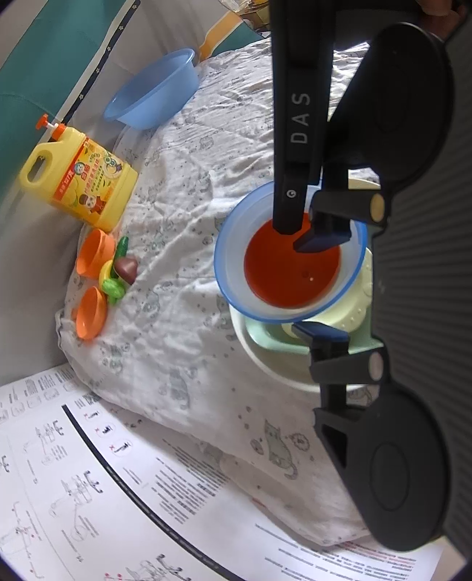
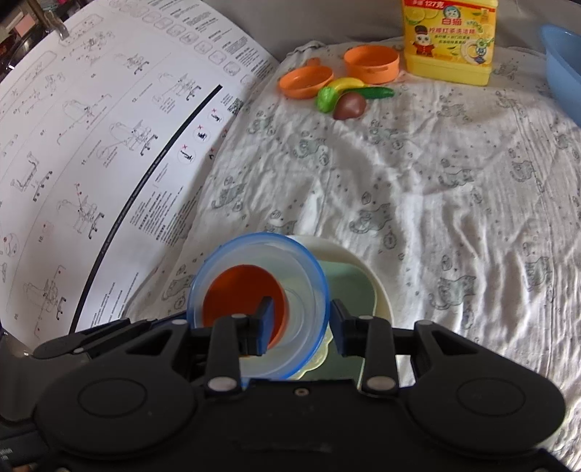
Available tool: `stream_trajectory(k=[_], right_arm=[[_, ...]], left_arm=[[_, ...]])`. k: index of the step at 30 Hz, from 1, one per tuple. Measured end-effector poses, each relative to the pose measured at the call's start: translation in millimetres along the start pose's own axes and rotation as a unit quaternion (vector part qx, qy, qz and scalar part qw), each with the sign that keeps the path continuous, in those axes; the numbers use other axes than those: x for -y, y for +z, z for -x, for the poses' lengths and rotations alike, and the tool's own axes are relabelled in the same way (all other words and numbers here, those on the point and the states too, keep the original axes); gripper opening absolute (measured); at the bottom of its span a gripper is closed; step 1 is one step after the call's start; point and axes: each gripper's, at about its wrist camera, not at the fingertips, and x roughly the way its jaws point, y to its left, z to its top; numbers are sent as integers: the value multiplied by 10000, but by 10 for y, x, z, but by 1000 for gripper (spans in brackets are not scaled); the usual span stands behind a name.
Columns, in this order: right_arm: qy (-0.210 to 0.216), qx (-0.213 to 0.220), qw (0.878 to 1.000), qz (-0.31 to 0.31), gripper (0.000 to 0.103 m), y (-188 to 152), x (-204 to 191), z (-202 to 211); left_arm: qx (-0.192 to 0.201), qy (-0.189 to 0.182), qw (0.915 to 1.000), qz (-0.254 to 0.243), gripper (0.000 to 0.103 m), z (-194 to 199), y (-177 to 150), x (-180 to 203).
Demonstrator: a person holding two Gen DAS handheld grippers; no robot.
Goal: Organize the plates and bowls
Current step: 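Carry the nested bowls with the right gripper onto the yellow plate stack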
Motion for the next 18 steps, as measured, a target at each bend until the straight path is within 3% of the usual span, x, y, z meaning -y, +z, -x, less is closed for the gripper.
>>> stream_trajectory(k=[18], right_arm=[[-52, -275, 9995, -170, 35, -58, 34, -180]], left_arm=[[-301, -61, 9995, -7, 40, -179, -44, -97]])
